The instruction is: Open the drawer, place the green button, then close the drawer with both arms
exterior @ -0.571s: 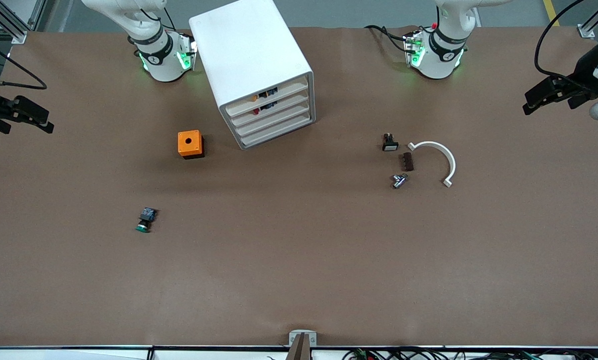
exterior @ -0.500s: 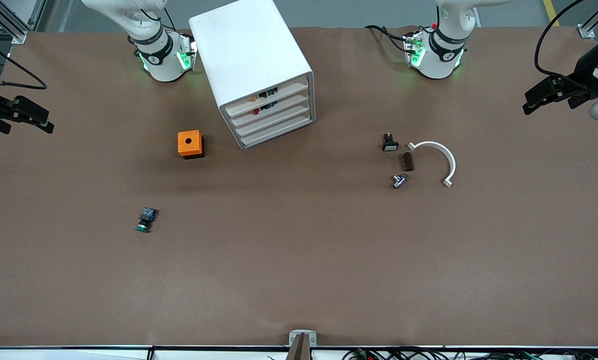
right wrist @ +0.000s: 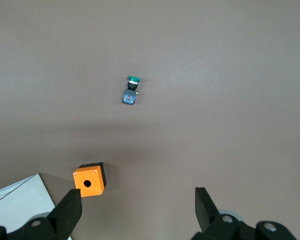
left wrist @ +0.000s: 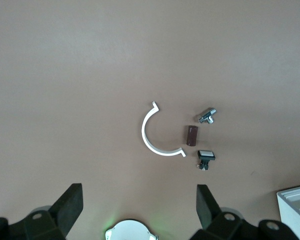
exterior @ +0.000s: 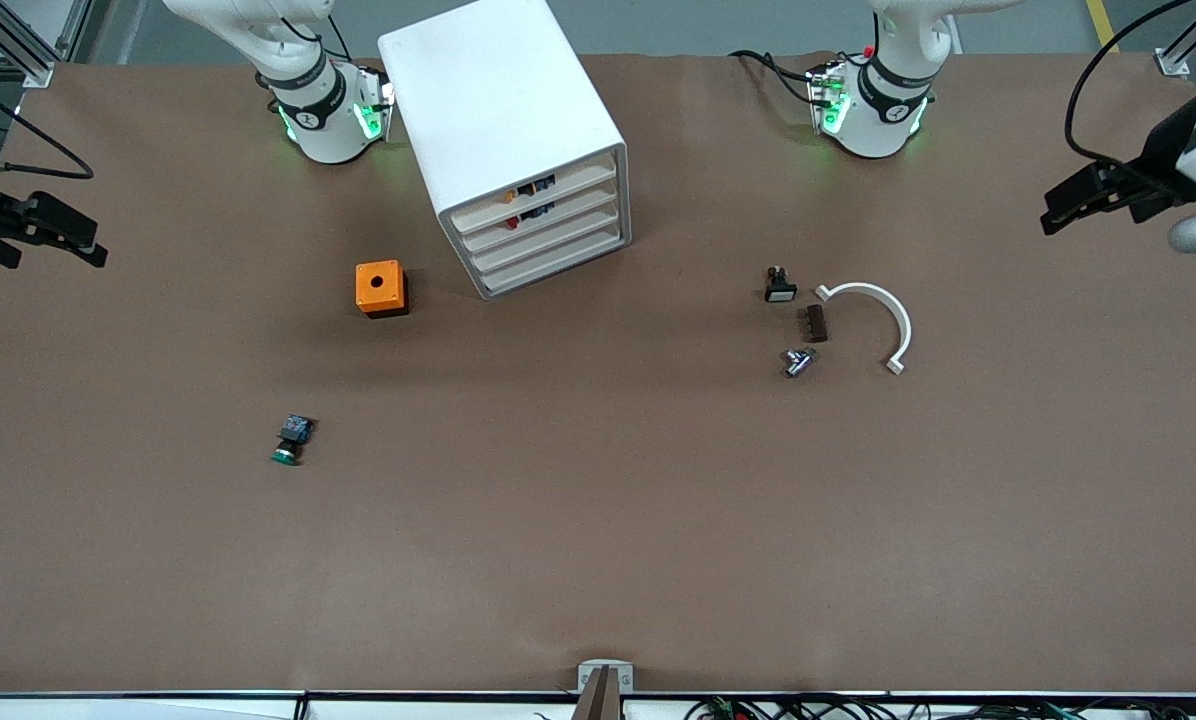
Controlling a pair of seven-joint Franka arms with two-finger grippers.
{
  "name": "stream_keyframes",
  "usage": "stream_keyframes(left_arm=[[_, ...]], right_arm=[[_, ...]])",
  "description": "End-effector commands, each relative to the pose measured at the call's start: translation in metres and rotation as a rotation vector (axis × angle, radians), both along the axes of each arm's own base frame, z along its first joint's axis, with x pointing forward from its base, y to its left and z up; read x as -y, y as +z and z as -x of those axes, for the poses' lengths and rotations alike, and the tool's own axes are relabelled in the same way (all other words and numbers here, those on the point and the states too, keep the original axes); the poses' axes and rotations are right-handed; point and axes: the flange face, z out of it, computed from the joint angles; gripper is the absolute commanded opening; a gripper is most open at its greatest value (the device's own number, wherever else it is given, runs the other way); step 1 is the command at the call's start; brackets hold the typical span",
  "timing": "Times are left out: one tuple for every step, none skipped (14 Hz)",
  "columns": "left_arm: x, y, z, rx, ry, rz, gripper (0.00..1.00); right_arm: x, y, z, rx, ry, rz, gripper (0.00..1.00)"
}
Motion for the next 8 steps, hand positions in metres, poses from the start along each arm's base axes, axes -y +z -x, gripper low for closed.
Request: stream_keyframes(left_arm=[[0.032,-0.046,-0.028,-0.087,-0.044,0.013,1.00],[0.040,-0.061,-0.037,-0.088,-0.020,0.013,1.00],[0.047,-0.075,-0.046,-0.077,0.018,0.015,1.00],[0.065,-0.090,-0.053,-0.079,0.051,0.011,1.00],[0.079,-0.104,-0.059,-0.087,0.115,0.004,1.00],[0.095,-0.125,-0.065,-0.103,0.189,-0.010,1.00],[0.112,-0.143,-0.069,-0.115,0.246,-0.020,1.00],[0.133,-0.163,-0.073,-0.120,0.311,-0.034,1.00]], right_arm=[[0.000,0.003,0.007,0.012,0.012,0.005,1.00],[0.000,0.003,0.007,0.012,0.011,0.005,1.00],[0.001,0.002,0.007,0.008,0.009,0.005,1.00],[0.003,0.003,0.007,0.008,0.006,0.005,1.00],[0.003,0.007,0.005,0.015,0.003,0.007,1.00],[0.008,-0.005,-0.003,-0.009,-0.015,0.007,1.00],[0.009,-0.023,-0.016,-0.042,-0.013,0.009,1.00],[0.011,-0.025,-0.024,-0.031,-0.003,0.026,1.00]])
